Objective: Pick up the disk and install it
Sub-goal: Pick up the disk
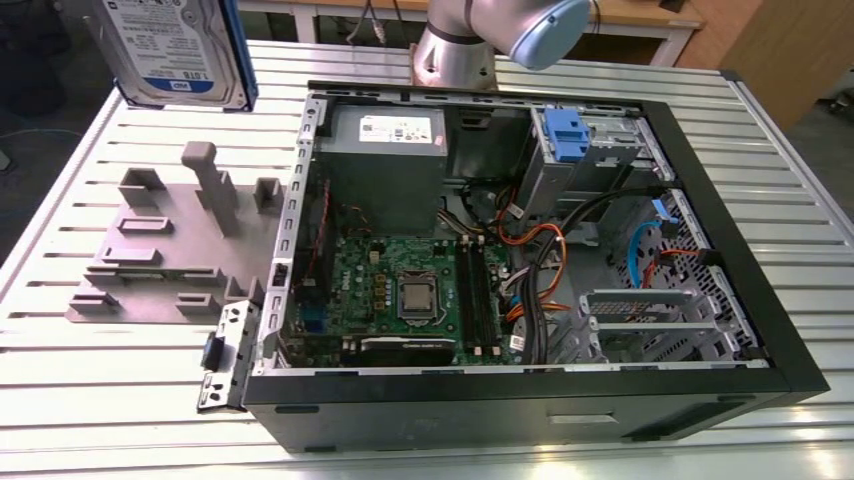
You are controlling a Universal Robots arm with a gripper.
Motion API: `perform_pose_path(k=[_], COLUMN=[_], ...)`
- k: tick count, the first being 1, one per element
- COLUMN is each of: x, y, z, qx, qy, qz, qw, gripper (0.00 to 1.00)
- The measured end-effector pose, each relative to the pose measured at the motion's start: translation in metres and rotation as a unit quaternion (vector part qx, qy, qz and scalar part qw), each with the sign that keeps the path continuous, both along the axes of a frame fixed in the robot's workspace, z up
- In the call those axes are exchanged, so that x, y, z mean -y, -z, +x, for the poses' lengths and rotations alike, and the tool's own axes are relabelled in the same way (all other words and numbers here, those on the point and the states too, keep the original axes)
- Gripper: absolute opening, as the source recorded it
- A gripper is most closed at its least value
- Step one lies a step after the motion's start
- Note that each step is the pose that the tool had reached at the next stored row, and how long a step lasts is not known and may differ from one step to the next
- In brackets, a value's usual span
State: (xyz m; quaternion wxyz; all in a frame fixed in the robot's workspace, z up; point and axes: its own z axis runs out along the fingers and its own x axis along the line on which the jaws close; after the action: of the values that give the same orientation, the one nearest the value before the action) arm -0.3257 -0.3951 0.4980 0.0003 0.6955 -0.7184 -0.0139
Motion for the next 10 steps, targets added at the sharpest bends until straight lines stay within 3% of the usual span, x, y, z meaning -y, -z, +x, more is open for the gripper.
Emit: perform_pose_path(k=[10], x=[0.0017], y=[0.0], z=[0.0052], qx=[-0.0001], qy=[0.0], qz=[0.0], qw=[1.0], gripper=[0.36])
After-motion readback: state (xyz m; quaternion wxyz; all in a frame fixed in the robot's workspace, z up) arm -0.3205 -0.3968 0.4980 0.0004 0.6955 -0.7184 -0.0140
